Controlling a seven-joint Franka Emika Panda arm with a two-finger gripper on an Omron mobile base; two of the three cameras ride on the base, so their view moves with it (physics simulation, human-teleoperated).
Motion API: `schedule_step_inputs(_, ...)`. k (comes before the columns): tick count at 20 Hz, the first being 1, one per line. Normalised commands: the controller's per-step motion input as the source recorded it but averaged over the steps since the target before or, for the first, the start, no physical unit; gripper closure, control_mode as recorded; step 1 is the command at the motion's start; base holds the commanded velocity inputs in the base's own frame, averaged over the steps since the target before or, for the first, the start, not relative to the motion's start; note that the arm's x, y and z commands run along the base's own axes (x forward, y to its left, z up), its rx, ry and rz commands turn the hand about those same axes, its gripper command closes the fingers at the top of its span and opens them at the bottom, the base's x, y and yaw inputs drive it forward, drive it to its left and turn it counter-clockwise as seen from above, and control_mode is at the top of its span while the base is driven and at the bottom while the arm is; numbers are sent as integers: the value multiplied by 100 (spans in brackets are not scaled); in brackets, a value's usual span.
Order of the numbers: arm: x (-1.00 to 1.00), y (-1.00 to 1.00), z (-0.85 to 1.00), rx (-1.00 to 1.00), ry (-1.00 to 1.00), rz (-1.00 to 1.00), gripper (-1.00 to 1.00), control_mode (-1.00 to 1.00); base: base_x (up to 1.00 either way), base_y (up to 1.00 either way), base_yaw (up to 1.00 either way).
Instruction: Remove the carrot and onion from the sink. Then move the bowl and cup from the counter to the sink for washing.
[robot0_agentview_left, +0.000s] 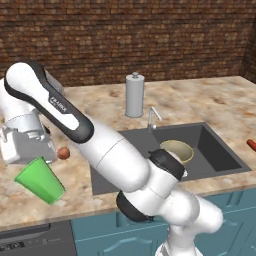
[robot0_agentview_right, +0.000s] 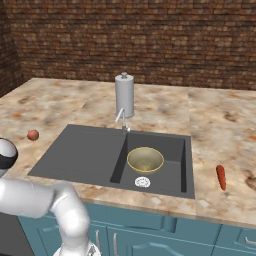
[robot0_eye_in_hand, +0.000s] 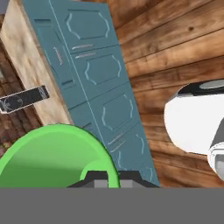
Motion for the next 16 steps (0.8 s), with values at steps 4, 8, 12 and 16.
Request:
schedule_step_inputs(4, -20, -48, 0, 8, -16, -1, 100, -100, 0, 0, 0)
schedule_step_inputs(8, -13, -47, 0, 16, -7, -3, 100, -100, 0, 0, 0)
schedule_step_inputs(12, -8, -48, 0, 21, -6, -5, 100, -100, 0, 0, 0)
schedule_step_inputs(16, -2, -45, 0, 24, -9, -6, 100, -100, 0, 0, 0)
